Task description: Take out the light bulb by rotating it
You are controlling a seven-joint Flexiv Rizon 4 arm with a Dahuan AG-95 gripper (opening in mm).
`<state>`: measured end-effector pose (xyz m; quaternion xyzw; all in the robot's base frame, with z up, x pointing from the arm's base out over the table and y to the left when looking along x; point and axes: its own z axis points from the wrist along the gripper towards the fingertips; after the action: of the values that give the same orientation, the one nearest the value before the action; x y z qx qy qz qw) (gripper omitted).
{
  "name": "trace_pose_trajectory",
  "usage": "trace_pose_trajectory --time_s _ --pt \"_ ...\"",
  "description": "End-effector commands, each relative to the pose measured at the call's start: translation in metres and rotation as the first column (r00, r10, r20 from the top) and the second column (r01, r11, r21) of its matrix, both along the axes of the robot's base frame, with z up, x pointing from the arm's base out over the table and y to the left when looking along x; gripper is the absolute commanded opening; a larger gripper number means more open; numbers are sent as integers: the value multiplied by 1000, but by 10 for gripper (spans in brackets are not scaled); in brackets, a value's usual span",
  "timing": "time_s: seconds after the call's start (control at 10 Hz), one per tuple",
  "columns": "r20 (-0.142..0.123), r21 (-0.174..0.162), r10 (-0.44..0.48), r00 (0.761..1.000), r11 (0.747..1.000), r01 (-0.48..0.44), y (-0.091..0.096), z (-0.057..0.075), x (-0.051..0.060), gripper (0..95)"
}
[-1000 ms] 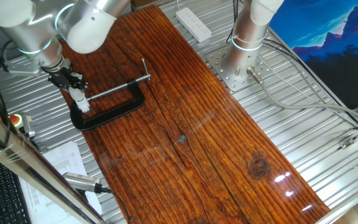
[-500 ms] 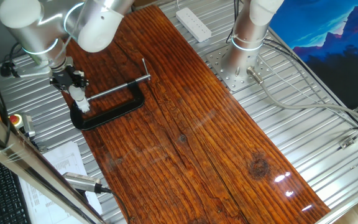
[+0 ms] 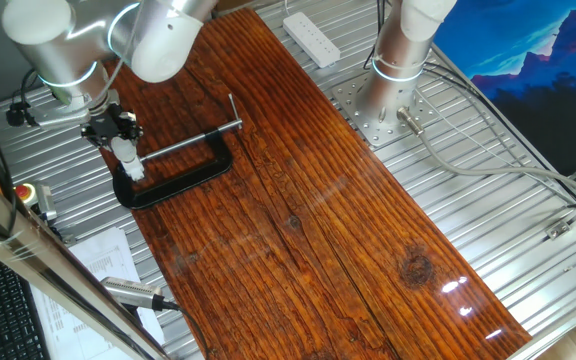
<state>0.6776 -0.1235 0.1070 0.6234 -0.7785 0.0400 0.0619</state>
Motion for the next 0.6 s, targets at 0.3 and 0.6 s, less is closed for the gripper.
trace_pose_trajectory --time_s 0.3,0.6 --pt "-14 12 -22 1000 1000 22 2 1 3 760" --pt "-16 -4 -144 990 990 144 -3 9 5 950"
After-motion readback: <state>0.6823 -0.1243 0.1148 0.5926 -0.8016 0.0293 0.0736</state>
